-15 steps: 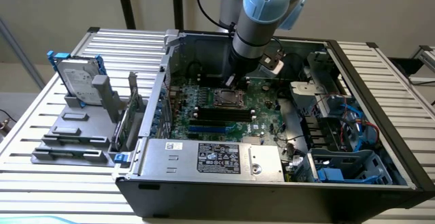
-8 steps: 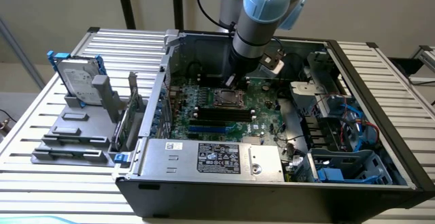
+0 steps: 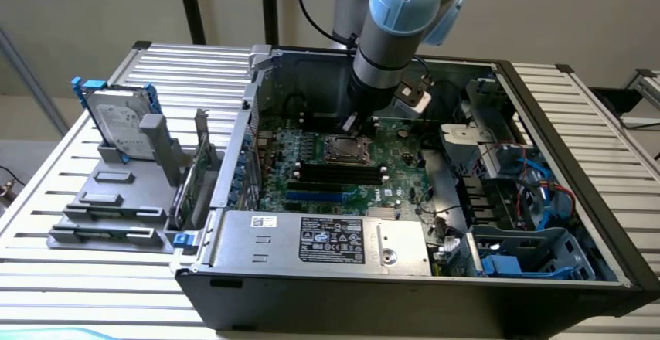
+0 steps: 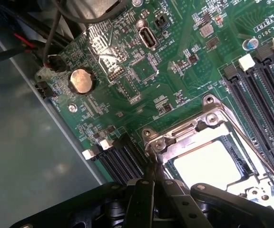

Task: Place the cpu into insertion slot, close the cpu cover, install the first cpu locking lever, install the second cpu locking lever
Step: 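Install the first cpu locking lever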

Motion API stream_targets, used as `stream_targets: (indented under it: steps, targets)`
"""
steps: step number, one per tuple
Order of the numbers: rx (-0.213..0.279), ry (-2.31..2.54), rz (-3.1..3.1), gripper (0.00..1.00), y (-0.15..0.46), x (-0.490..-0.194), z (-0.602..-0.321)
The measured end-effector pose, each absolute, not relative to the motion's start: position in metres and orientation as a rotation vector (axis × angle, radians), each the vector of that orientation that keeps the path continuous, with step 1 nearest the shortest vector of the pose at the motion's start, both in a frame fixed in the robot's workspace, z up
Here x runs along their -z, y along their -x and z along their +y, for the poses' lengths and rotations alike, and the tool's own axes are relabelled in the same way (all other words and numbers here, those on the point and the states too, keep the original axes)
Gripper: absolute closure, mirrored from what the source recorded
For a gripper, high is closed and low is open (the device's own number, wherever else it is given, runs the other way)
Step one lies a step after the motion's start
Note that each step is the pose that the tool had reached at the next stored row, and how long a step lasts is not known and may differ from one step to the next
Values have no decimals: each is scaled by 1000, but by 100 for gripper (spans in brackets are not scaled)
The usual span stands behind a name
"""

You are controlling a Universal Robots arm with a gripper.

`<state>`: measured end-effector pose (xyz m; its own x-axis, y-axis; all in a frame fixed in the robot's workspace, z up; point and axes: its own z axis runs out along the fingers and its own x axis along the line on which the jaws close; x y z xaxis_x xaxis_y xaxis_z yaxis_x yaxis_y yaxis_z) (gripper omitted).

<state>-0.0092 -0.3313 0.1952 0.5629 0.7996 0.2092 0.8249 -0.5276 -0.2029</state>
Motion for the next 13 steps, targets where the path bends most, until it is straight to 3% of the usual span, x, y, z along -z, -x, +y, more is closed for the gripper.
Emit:
stream_targets:
  steps: [6, 13]
  targets:
    - [130, 2521, -1344, 89, 9, -196, -332]
    - [130, 2521, -1344, 89, 10, -219, -335]
